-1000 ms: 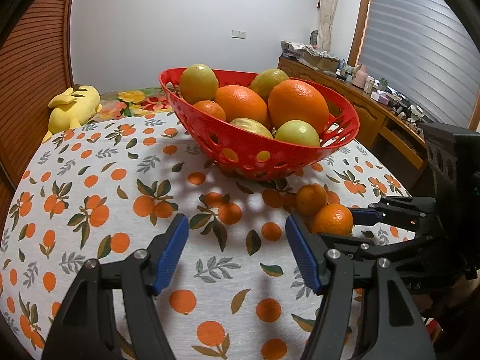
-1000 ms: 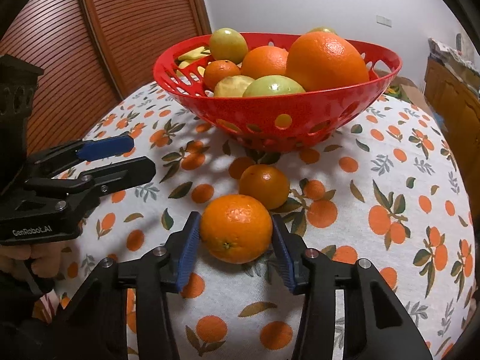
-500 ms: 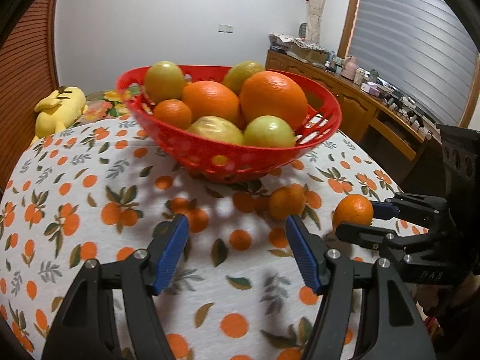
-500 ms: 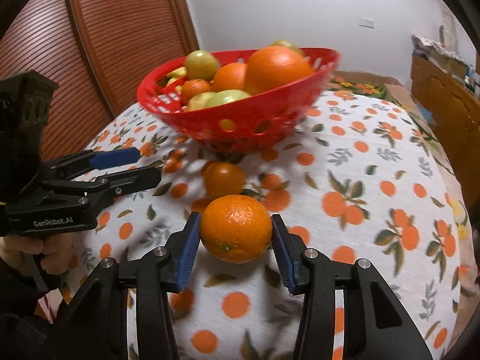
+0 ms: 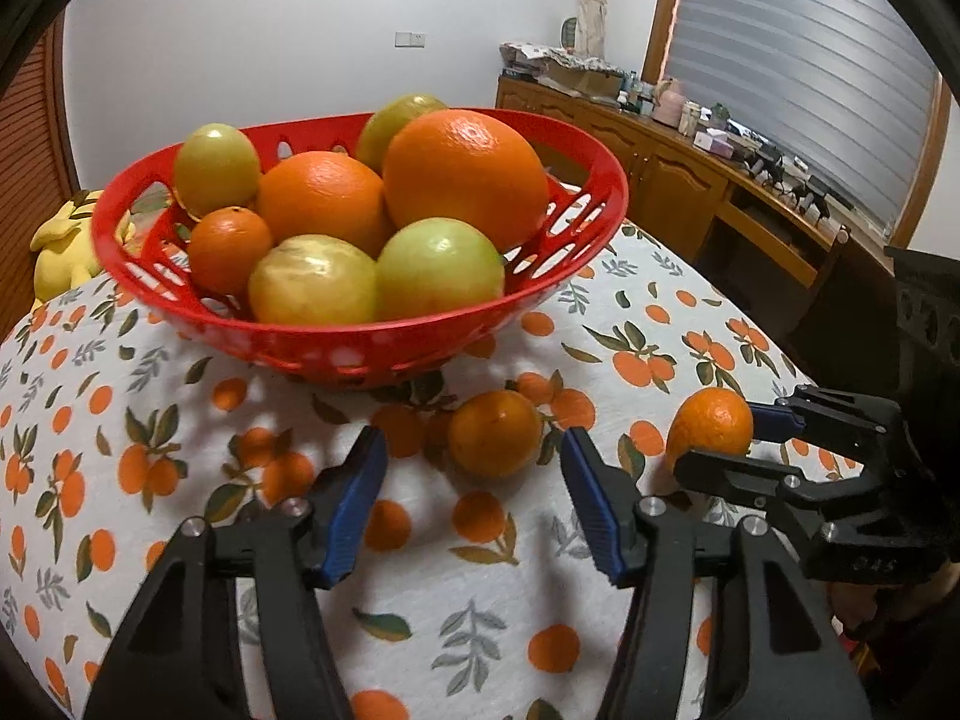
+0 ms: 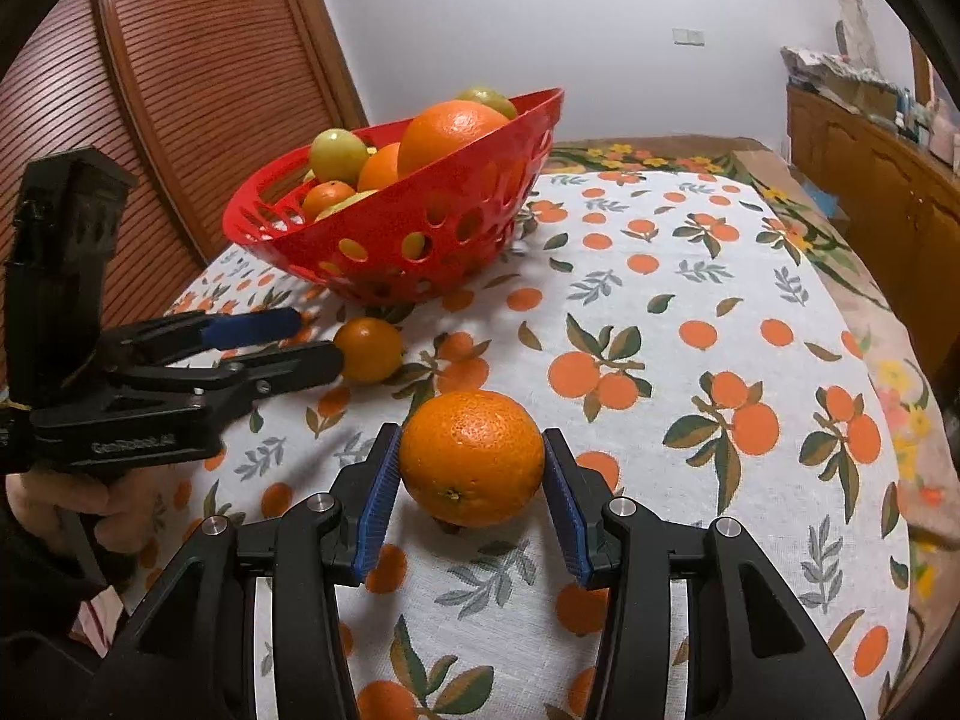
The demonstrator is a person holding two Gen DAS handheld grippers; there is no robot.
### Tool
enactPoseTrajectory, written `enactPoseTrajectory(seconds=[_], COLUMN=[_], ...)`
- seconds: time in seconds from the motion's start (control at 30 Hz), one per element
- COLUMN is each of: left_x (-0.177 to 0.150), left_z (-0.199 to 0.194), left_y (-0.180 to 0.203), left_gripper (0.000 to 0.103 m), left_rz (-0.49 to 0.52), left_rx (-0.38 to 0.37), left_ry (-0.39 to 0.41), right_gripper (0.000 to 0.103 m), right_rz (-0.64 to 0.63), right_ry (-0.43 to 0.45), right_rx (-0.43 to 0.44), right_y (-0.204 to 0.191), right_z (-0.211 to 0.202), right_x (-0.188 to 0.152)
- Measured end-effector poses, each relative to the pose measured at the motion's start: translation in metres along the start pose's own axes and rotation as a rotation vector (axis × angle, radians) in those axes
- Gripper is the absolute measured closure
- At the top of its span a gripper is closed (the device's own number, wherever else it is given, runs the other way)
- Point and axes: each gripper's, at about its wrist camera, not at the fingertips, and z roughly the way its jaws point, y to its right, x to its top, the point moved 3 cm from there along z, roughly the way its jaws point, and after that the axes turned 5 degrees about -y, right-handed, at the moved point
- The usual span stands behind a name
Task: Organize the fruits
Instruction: 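Grasp a large orange with the right tool while the left tool grasps a tangerine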
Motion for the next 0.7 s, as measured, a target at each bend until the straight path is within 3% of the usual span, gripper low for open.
enactPoseTrajectory(seconds=[0.37,0.7], left_x=[0.007,0.007], left_z=[0.022,0.029], left_y=[0.008,0.009], left_gripper=[0.049,0.067], left_rz=[0.015,0.015], left_rx=[0.017,0.015], left_ry=[-0.037,-0.051], right_gripper=[0.056,0.056], right_rz=[-0.017,-0.023], right_ry=[0.012,0.017], right_rx=[-0.016,-0.022], right_y=[-0.001,-0.002], right_z=[0.003,0.004], right_x=[-0.001,-0.001])
